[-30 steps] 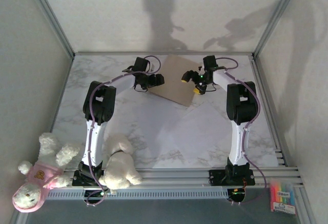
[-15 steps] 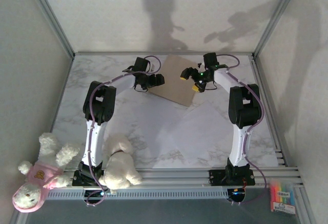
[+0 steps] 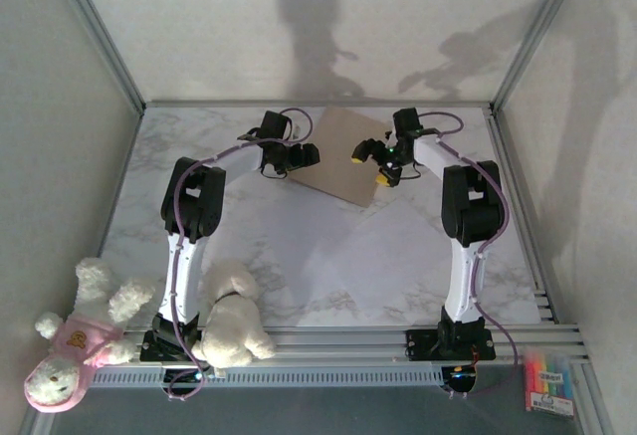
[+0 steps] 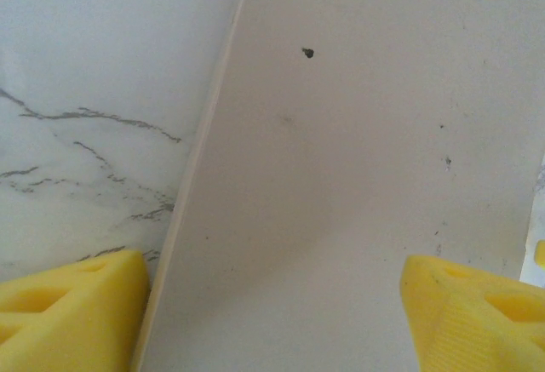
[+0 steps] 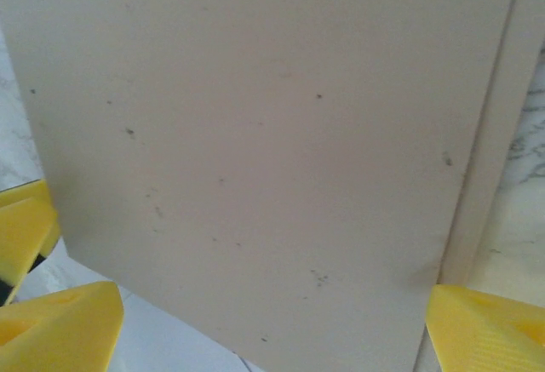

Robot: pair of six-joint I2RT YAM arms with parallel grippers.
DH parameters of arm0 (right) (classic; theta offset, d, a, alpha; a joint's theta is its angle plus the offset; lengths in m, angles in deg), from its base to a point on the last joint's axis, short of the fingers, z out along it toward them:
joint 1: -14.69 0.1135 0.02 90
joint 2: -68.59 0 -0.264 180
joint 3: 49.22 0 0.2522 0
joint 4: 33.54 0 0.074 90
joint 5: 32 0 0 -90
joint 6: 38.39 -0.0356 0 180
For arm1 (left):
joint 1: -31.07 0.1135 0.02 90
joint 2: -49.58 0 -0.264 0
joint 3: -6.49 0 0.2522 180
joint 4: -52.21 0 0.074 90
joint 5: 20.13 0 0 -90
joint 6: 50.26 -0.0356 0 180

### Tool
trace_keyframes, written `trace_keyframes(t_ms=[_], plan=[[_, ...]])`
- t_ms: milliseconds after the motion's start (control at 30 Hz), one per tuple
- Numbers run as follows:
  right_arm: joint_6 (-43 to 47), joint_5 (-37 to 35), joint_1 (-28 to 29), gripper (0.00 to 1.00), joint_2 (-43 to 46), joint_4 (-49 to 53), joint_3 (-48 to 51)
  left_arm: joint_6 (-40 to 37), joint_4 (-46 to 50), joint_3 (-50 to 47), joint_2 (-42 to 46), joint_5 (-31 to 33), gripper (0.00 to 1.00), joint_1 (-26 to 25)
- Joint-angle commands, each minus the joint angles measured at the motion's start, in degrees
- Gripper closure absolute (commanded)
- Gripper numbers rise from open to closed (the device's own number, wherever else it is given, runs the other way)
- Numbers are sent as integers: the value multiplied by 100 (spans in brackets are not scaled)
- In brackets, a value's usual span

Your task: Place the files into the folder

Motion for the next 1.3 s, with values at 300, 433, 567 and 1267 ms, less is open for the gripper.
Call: trace_keyframes(t_ms=[300,433,567,1267], plan=[[-56,-7,-20,8,-161,-65,177,60,149,77,22,54,22,-19],[-58,101,-8,8,-179,-237,237,66,134,67,26,32,22,-24],[-93,338,-7,8,-81,-603,401,78,124,72,18,-20,22,-17],[-112,1021,-7,7,418,-1560,703,94,180,90,16,-100,23,-33]])
